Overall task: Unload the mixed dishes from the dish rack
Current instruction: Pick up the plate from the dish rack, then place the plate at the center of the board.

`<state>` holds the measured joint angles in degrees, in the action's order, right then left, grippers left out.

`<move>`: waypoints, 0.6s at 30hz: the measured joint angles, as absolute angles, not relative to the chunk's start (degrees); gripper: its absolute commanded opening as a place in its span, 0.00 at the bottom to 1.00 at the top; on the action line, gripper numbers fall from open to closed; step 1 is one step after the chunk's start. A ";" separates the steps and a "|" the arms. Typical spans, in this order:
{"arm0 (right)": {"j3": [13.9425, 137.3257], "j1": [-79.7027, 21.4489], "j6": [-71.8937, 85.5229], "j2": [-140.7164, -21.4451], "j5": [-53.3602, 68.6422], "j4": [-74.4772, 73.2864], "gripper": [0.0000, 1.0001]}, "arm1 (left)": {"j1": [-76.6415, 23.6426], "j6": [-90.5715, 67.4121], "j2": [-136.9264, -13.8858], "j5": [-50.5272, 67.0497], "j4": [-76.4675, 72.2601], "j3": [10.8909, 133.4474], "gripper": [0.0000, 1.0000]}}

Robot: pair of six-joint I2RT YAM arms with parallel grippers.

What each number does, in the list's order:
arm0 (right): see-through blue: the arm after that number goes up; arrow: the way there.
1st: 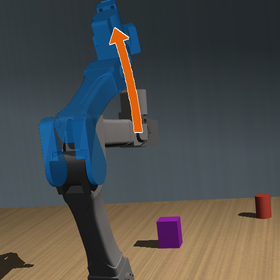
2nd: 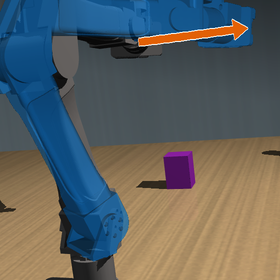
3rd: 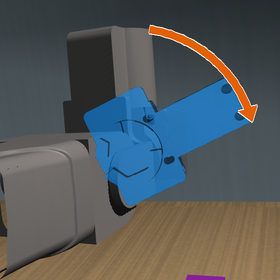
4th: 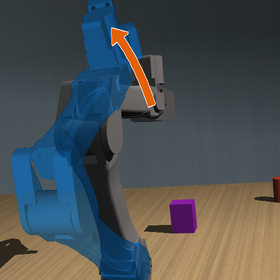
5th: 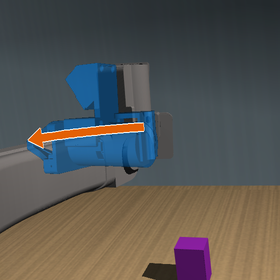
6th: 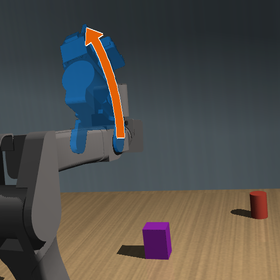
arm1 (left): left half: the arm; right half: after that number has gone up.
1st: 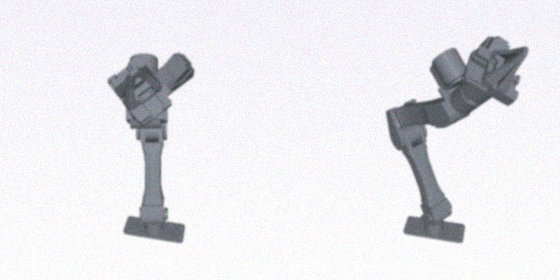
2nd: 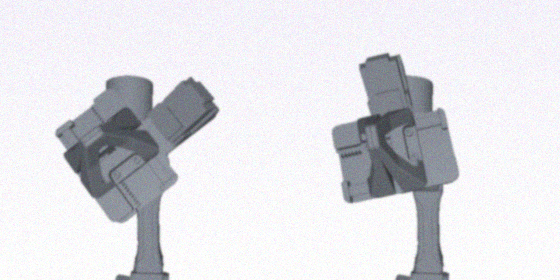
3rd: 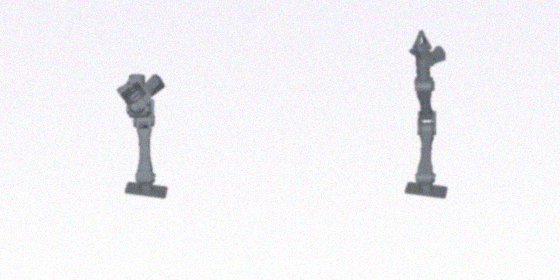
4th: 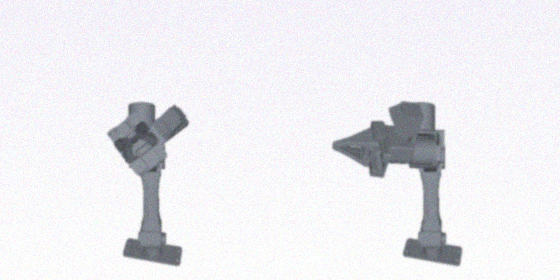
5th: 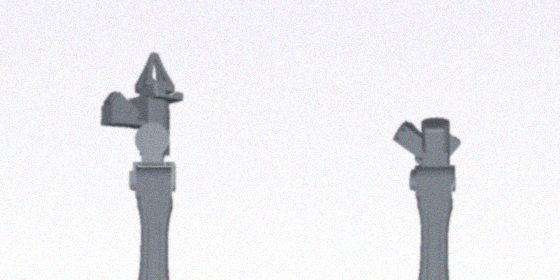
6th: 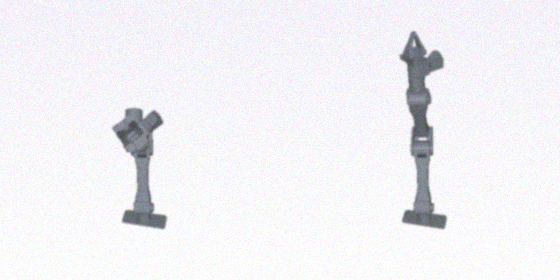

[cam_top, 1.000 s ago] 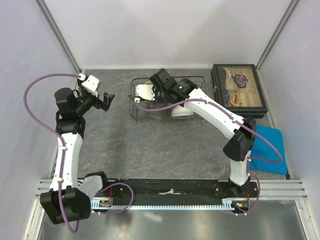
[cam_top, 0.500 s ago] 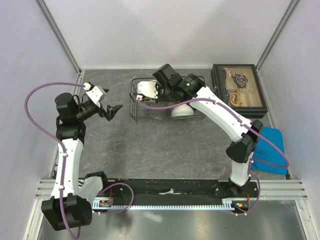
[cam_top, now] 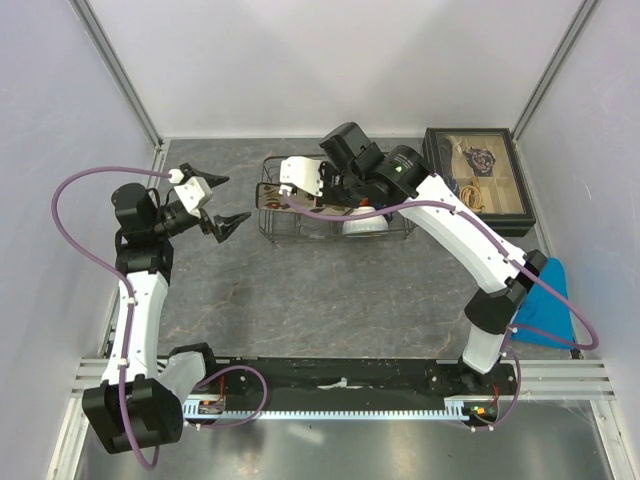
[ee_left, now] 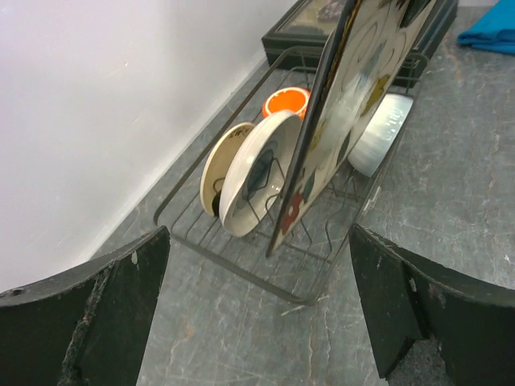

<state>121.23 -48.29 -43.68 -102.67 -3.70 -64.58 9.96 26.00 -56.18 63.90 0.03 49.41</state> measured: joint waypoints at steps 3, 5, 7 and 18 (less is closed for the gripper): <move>121.23 -48.42 -42.68 -102.52 -1.58 -65.25 0.00 | 9.96 25.78 -56.64 65.87 -1.45 49.41 0.99; 121.23 -48.62 -42.13 -102.48 -0.51 -65.56 0.00 | 9.96 25.78 -56.75 67.05 -2.04 49.41 0.98; 121.23 -48.97 -41.65 -102.39 0.75 -65.76 0.00 | 9.96 25.82 -56.77 68.66 -2.11 49.41 0.98; 121.23 -52.99 -40.25 -102.04 4.32 -67.48 0.00 | 9.96 27.53 -60.29 80.82 4.95 51.48 0.99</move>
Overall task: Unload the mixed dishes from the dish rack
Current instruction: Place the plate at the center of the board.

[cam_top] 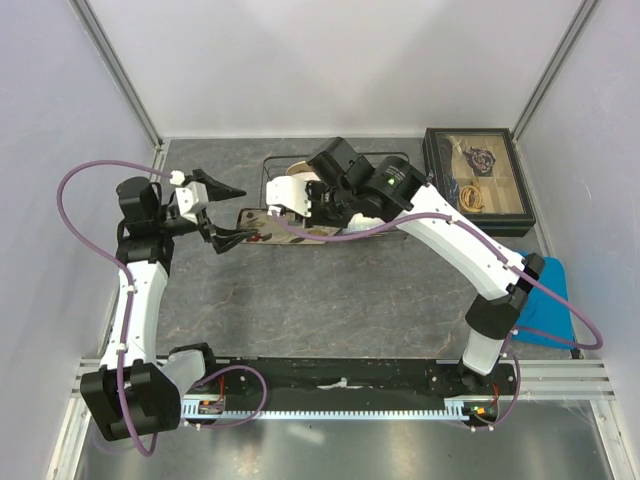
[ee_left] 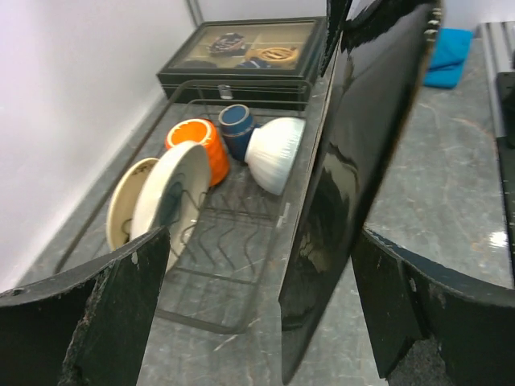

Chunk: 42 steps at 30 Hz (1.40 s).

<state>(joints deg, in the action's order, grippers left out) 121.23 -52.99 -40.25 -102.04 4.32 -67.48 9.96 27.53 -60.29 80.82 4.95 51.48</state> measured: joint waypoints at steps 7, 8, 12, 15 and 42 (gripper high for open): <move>121.23 -54.54 -40.21 -102.04 5.02 -67.88 0.00 | 9.96 34.04 -60.31 83.11 13.61 51.86 0.84; 121.23 -54.65 -40.23 -102.04 5.04 -67.88 0.00 | 9.93 34.85 -60.31 83.13 14.59 51.86 0.82; 121.23 -54.89 -40.23 -102.04 5.10 -67.90 0.00 | 9.96 37.80 -60.16 83.15 17.91 51.86 0.70; 121.23 -54.92 -40.23 -102.04 5.15 -67.92 0.00 | 9.93 39.09 -59.79 83.15 19.51 51.86 0.64; 121.23 -56.25 -36.14 -102.21 4.49 -67.83 0.06 | 8.38 46.17 -58.04 83.44 25.06 51.35 0.01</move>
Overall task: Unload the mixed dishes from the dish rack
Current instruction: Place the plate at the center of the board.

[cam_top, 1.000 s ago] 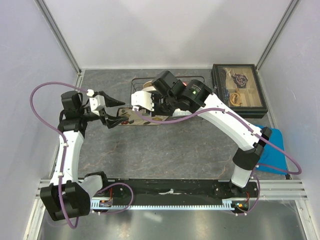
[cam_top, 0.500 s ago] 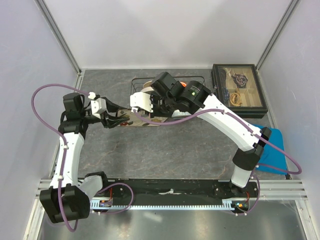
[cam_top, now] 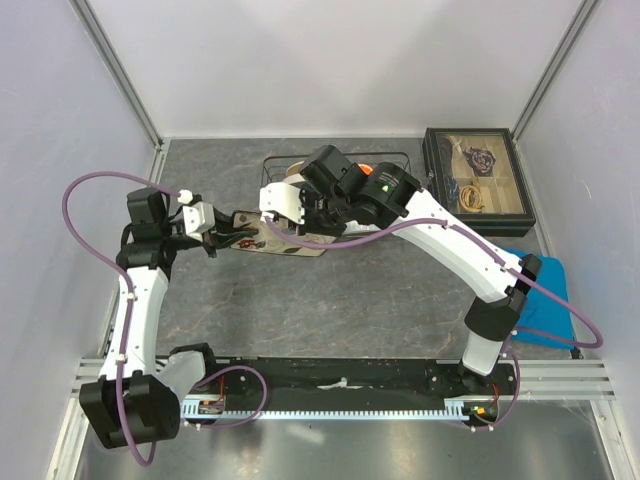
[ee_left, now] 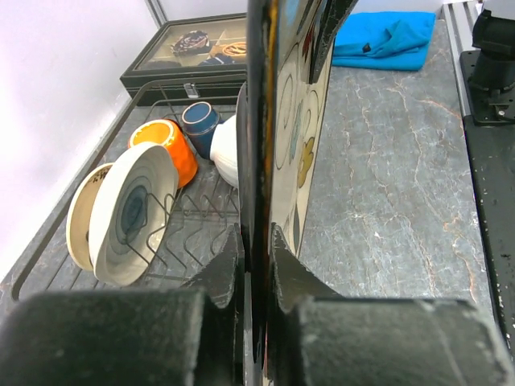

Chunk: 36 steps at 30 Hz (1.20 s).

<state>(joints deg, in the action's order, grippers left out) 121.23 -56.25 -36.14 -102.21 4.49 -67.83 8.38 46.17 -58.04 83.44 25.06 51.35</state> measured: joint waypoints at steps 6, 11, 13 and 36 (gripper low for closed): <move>121.23 -56.34 -36.14 -102.37 4.56 -67.83 0.34 | 8.40 47.55 -57.28 82.96 26.83 51.35 0.02; 121.78 -56.82 -37.63 -102.39 4.62 -65.89 0.54 | 8.51 48.16 -56.84 81.06 30.48 51.05 0.02; 121.99 -56.97 -38.04 -102.37 4.36 -64.23 0.56 | 8.51 48.51 -56.84 80.40 32.10 50.65 0.02; 112.55 -56.90 -38.22 -94.04 1.58 -57.71 0.79 | 9.15 40.73 -60.45 73.97 32.45 53.93 0.02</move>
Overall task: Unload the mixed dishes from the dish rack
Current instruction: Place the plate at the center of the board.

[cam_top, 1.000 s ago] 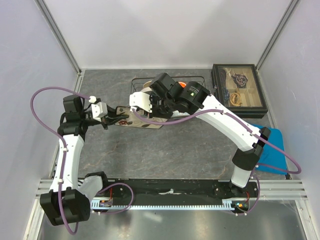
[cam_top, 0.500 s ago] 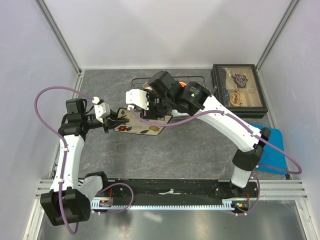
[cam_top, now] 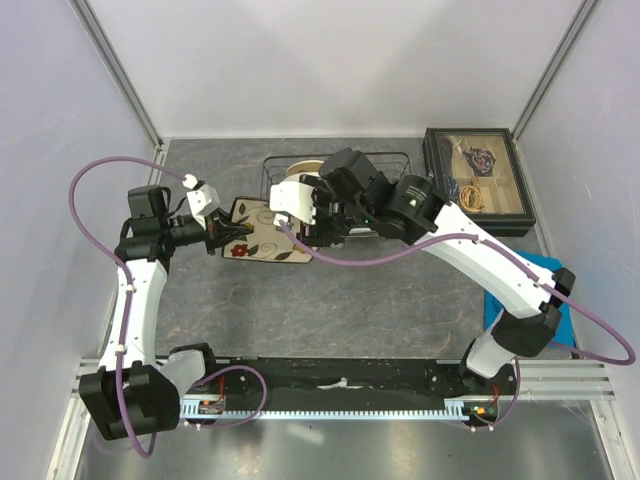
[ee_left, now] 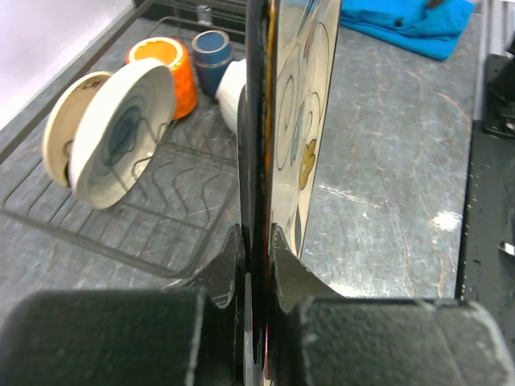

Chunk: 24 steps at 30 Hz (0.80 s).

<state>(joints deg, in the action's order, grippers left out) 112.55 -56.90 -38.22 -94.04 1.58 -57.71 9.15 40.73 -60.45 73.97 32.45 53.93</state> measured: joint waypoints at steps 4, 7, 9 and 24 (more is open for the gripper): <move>108.05 -56.90 -37.65 -91.07 0.80 -55.99 0.84 | 9.56 34.50 -60.45 71.26 27.90 53.98 0.01; 105.16 -56.90 -37.28 -89.67 -0.25 -54.92 0.86 | 9.93 30.46 -60.45 69.71 24.86 54.04 0.02; 104.03 -56.90 -37.04 -89.17 -0.73 -54.39 0.87 | 9.96 28.51 -60.45 68.95 23.55 54.17 0.02; 95.88 -56.90 -35.59 -82.85 -4.10 -50.11 0.93 | 10.72 21.67 -63.40 64.10 20.86 56.64 0.02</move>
